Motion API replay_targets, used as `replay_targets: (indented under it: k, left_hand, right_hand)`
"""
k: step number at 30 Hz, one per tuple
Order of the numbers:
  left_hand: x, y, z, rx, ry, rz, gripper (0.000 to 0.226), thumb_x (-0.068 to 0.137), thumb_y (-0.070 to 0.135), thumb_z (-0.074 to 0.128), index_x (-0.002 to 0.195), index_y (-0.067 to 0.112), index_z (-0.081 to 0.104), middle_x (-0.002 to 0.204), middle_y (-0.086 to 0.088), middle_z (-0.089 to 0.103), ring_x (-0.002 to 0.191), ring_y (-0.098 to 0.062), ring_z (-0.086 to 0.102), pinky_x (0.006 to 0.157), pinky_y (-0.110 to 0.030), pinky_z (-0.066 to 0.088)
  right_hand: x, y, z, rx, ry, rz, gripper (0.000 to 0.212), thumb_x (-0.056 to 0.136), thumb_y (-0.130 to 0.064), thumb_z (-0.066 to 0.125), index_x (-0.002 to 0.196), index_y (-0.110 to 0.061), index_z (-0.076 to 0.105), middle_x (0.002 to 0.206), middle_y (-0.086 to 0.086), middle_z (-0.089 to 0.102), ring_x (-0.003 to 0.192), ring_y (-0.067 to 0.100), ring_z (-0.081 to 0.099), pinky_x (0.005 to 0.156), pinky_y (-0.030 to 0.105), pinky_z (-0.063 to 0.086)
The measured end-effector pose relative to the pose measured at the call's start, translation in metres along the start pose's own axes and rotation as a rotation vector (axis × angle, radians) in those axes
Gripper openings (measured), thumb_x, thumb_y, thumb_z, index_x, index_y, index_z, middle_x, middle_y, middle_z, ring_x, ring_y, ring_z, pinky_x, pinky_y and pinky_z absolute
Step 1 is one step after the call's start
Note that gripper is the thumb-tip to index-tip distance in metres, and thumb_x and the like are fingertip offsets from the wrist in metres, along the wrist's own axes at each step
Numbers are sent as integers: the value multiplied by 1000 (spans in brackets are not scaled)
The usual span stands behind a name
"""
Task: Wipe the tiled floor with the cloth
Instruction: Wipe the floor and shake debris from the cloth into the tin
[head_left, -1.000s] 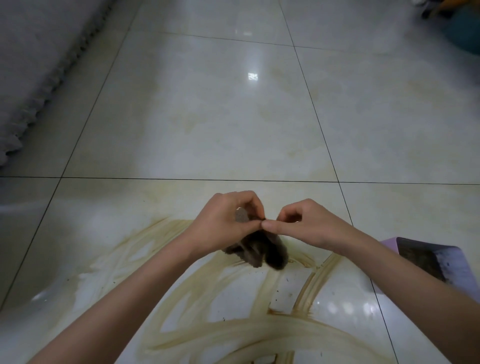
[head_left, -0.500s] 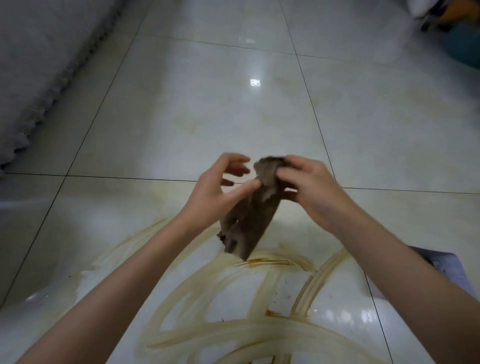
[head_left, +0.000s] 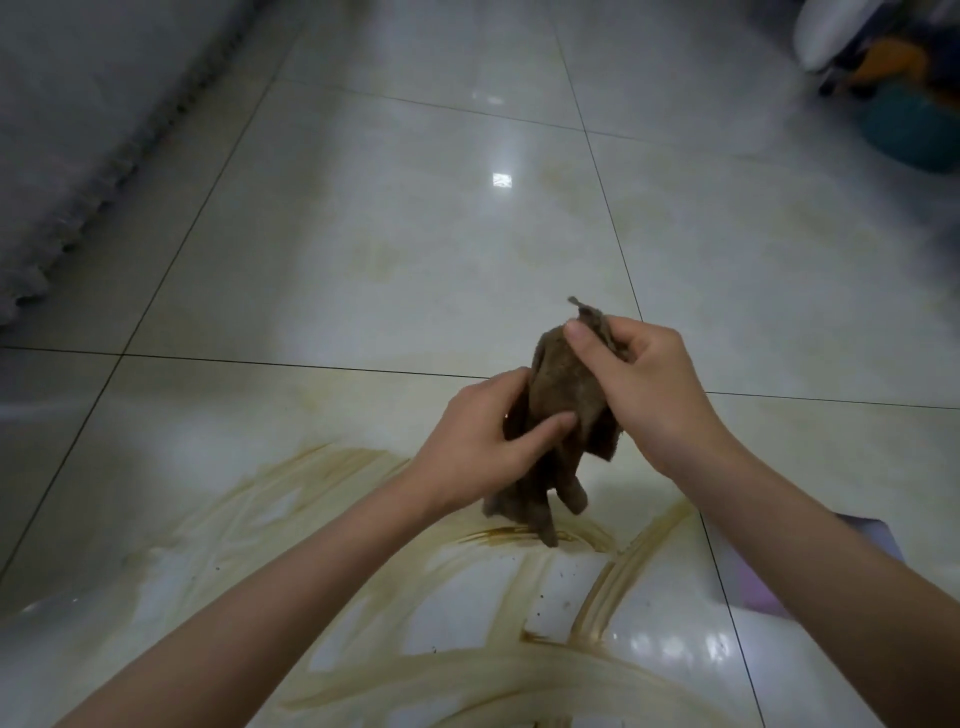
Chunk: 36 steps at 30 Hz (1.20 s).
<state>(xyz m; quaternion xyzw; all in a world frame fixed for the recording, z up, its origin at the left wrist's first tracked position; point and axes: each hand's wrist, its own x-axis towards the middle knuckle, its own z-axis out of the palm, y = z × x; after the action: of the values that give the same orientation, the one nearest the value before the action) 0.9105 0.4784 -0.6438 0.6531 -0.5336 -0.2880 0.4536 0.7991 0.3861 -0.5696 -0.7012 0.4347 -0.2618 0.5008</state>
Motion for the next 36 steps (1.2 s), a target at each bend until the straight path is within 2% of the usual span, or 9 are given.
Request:
replay_targets:
  k: [4,6,13,17,20,25,30,33,36]
  left_hand:
    - [5,-7,-8,50,-88,33,3,90,19,54,88,17,57,75,0,64,66,-16,63,68,-47,53]
    - [6,-19,-11,164,-103,-4,9,88,8,50,92,12,57,78,-5,66,61,-22,60,62,-47,53]
    - [27,-58,-26,474,-78,-97,7,88,11,50,82,15,51,70,-3,60,71,-28,58,64,-37,47]
    - [47,-59,-42,352,-10,-167,9,97,20,50,96,24,58,70,1,67,66,-13,64,63,-25,47]
    - [58,-55,-54,308,4,-136,20,99,27,49,82,26,58,56,7,64,58,0,57,56,-14,37]
    - [53,-44,-64,81,17,-98,33,99,29,51,66,26,56,56,13,55,51,-3,48,50,-12,36]
    - [5,-72,-31,80,-258,-201,31,96,23,56,65,24,55,54,15,49,51,1,42,52,-14,33]
    - [-37,-103,-7,174,-521,-263,25,99,27,52,77,31,62,69,13,61,64,-2,54,63,-22,44]
    - [-72,-129,13,295,-716,-338,29,101,36,44,100,15,65,90,-3,65,79,-15,59,74,-30,47]
  right_hand:
    - [8,-3,-25,27,40,-39,20,92,-33,63,76,-25,72,78,-4,73,82,13,70,77,32,57]
    - [11,-1,-39,61,27,-27,22,92,-32,62,76,-26,75,82,-4,73,87,15,70,81,35,56]
    - [26,31,-61,53,81,70,26,95,-31,60,75,-23,74,82,-3,72,90,18,69,86,38,56]
    - [38,48,-73,101,136,91,20,97,-29,57,83,-22,70,92,4,70,99,22,66,94,43,53]
    - [43,55,-87,167,176,53,21,97,-30,57,84,-23,72,98,4,71,103,23,66,97,42,51]
    - [33,78,-112,295,141,-2,36,73,-59,68,91,-29,76,98,1,75,97,22,70,75,36,59]
    - [-18,161,-94,322,25,251,37,66,-50,71,90,-22,79,99,4,75,95,17,70,90,31,55]
    - [-65,211,-81,209,-91,408,25,79,-38,69,94,-19,74,99,-2,75,92,6,69,77,15,53]
    - [-99,243,-78,30,-221,515,18,97,-15,53,94,-21,69,85,-10,73,83,3,68,63,9,48]
